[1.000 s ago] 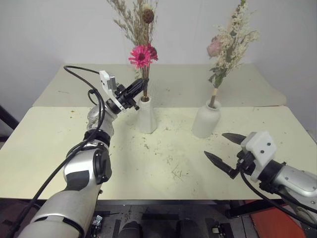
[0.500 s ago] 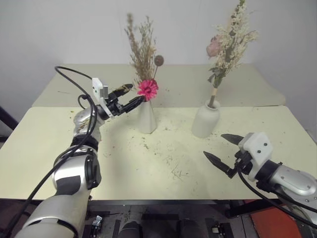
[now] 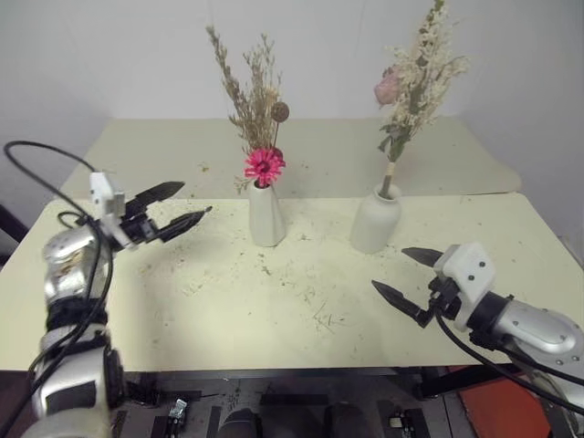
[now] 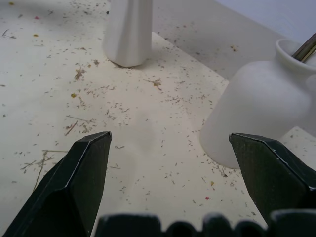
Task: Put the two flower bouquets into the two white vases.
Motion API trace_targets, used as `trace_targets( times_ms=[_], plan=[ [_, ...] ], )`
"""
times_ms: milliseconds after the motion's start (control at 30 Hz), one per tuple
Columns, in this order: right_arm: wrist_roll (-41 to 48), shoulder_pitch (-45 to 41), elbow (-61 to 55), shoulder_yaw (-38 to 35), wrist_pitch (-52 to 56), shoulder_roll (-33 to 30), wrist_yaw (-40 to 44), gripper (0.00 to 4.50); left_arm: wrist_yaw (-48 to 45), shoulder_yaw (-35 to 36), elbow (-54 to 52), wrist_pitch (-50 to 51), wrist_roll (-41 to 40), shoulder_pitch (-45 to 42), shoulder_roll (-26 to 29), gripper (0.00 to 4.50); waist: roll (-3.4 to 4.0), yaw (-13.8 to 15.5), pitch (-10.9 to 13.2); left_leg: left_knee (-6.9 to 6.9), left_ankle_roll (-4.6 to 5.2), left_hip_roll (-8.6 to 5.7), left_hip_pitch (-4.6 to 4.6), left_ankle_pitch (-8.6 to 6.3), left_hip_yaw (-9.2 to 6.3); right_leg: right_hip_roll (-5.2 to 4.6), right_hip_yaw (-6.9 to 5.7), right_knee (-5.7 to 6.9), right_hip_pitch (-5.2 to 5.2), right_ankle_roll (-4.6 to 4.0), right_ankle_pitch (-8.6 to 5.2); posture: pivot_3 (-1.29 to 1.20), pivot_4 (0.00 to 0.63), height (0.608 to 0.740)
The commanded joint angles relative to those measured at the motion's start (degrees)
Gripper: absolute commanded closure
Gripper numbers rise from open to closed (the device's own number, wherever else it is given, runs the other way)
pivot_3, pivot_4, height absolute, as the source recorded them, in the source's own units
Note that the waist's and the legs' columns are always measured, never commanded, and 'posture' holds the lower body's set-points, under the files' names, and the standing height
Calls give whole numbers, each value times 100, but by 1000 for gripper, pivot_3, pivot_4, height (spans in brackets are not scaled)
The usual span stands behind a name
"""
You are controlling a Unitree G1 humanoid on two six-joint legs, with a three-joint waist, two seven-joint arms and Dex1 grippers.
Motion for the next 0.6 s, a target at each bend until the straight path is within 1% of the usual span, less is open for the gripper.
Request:
trace_targets(
  times_ms=[33, 200, 333, 400, 500, 600],
  plan=[
    [318, 240, 26, -835, -248, -257, 539, 0, 178, 169, -1213, 448, -395, 456, 275, 37, 0, 65, 0, 1, 0, 1, 0, 0, 0, 0, -1, -7, 1, 0, 0, 0, 150, 740],
    [504, 563, 485, -1807, -421, -739, 1403, 0, 412, 285, -2072, 774, -660, 909, 521, 37, -1, 103, -1, 4, -1, 4, 23, -1, 0, 1, -4, -13, 33, -1, 0, 0, 150, 740],
    [635, 547, 872, -2365, -500, -972, 1784, 0, 396, 356, -2227, 830, -722, 1027, 795, 37, -1, 65, 0, 2, -1, 10, 53, -1, 2, 9, -1, -14, 59, -4, -2, 0, 150, 740],
    [696, 480, 1018, -2587, -448, -1052, 1851, 0, 488, 452, -2133, 787, -672, 1047, 987, 37, -1, 22, 0, -1, 0, 11, 65, -2, 4, 11, 2, -13, 65, -5, -3, 0, 150, 740],
    [630, 535, 1097, -2728, -295, -1105, 1749, 0, 405, 539, -2045, 907, -820, 1127, 1149, 37, -1, -15, 0, -4, 1, 13, 73, -2, 12, 14, 13, -13, 65, -6, -3, 0, 150, 740],
    [511, 696, 1181, -2923, -390, -1097, 1777, 0, 328, 419, -2146, 1050, -803, 1114, 1268, 37, -2, 8, 0, -5, 1, 13, 74, -3, 17, 13, 17, -15, 66, -5, -4, 0, 150, 740]
  ],
)
